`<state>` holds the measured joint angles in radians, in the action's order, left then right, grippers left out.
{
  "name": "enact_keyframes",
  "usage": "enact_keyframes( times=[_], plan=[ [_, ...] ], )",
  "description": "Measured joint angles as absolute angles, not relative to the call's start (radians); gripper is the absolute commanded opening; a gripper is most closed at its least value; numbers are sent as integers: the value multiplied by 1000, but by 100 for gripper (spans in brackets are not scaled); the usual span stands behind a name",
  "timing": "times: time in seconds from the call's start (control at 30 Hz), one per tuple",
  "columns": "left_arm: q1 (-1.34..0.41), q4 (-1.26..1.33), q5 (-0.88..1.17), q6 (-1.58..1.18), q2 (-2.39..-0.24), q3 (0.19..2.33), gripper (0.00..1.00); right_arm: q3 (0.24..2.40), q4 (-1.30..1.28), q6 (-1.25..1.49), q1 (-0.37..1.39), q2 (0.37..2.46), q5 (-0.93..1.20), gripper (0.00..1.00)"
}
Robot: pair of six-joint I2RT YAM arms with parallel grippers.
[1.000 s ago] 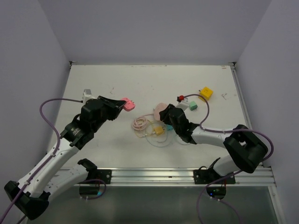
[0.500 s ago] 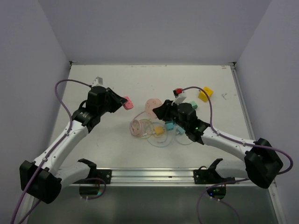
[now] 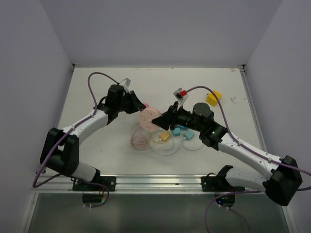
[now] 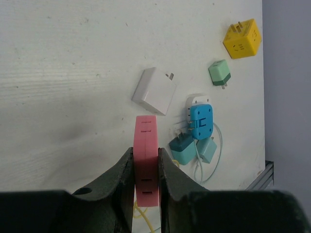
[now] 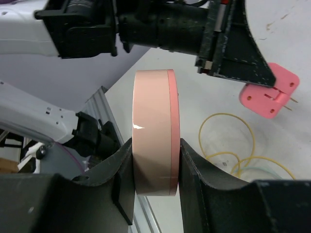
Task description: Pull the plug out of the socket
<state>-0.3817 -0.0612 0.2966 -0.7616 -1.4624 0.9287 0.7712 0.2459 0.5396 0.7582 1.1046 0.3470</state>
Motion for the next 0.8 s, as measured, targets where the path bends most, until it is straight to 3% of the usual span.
enact_keyframes(
  times=[0.3, 0.57, 0.67, 0.8],
  plan=[
    [-387, 73, 480, -696, -1681, 959, 0, 771, 223, 529, 758, 1028, 411, 0],
    [-447, 112, 523, -687, -1836, 974, 3, 771, 202, 520, 758, 1023, 411, 0],
    [-466, 135, 536, -686, -1869, 1000, 9, 771, 190, 518, 758, 1019, 410, 0],
    [-487, 160, 538, -684, -1897, 1013, 28, 771, 183, 517, 758, 1018, 404, 0]
  ],
)
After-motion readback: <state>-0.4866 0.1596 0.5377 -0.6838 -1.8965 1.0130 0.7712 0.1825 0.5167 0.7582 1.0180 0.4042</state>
